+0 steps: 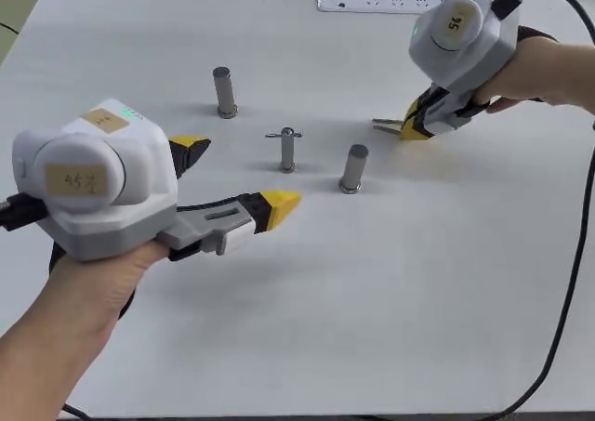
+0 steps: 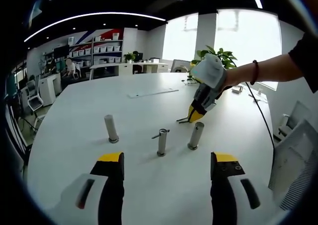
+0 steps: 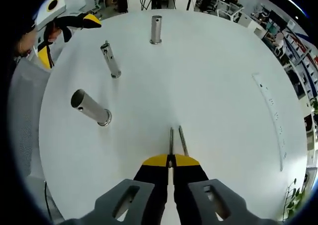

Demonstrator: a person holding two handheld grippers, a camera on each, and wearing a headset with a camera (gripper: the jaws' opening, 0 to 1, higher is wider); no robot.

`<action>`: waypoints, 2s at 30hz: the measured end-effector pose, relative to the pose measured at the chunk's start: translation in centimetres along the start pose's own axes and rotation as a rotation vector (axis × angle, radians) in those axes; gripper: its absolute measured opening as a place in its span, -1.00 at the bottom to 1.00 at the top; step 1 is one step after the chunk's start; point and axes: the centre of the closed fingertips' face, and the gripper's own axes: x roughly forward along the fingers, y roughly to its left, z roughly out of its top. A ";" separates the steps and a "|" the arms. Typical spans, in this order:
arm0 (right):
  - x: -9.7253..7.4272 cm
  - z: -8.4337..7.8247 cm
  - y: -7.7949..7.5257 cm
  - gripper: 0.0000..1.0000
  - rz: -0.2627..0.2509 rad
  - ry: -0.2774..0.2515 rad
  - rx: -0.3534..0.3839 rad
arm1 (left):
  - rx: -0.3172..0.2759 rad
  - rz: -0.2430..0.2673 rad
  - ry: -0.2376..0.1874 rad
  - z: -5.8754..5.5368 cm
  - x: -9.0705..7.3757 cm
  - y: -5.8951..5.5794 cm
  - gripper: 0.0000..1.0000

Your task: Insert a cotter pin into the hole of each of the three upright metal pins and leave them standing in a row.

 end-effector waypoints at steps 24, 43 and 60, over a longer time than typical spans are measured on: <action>-2.1 -0.8 2.2 -1.00 -0.104 -0.112 -0.076 | 0.014 -0.043 0.041 -0.2 0.1 -1.6 0.33; -5.7 2.8 8.9 -1.00 -0.106 -0.309 -0.106 | -0.127 -0.151 0.083 -1.0 1.0 -5.4 -0.03; -6.0 6.7 13.6 -1.00 -0.048 -0.383 -0.303 | -0.226 -0.240 0.083 -0.4 1.1 -7.3 -0.51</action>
